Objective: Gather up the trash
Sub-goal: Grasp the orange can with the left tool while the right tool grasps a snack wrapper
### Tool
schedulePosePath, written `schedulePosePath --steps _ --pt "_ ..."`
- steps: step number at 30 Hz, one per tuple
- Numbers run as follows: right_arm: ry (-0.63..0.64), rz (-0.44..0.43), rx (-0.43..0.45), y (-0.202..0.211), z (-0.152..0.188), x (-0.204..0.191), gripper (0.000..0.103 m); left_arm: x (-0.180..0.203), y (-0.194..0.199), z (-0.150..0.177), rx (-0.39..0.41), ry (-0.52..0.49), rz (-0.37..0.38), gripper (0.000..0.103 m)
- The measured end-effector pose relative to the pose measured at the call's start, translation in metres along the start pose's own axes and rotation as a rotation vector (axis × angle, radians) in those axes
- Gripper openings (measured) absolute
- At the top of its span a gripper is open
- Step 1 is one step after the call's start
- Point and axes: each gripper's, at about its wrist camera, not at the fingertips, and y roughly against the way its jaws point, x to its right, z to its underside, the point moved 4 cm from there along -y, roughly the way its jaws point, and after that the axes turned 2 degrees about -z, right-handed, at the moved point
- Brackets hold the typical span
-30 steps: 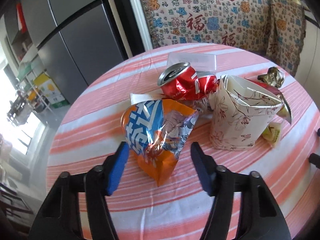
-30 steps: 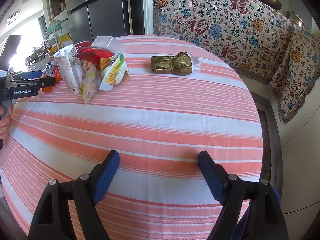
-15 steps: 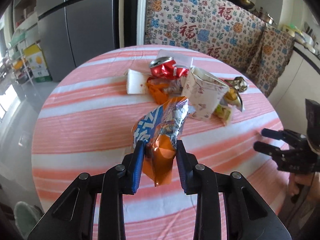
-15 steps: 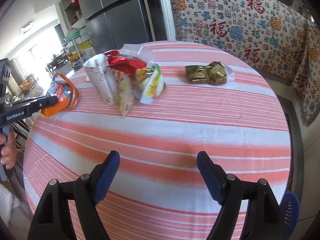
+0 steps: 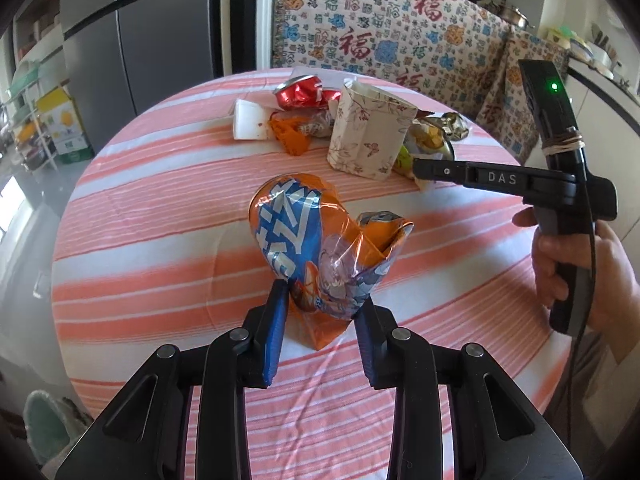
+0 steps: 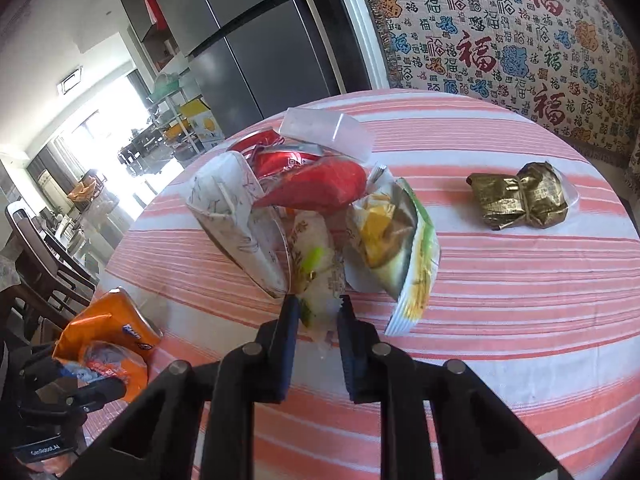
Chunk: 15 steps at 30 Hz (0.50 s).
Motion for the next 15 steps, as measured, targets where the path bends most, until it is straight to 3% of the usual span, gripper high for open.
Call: schedulePosePath --steps 4,10,13,15 --pt "0.021 0.002 -0.028 0.018 0.015 -0.001 0.019 -0.004 0.003 0.008 -0.032 0.033 0.035 0.033" --pt "0.076 0.057 -0.096 0.059 0.058 0.010 0.019 -0.009 0.004 0.023 -0.082 0.077 0.061 0.042" --pt "0.096 0.075 -0.114 0.077 0.074 0.011 0.019 -0.011 0.008 0.024 -0.074 0.068 0.038 0.062" --pt "0.107 0.084 -0.127 0.082 0.081 0.013 0.019 -0.008 0.011 0.022 -0.061 0.061 0.047 0.083"
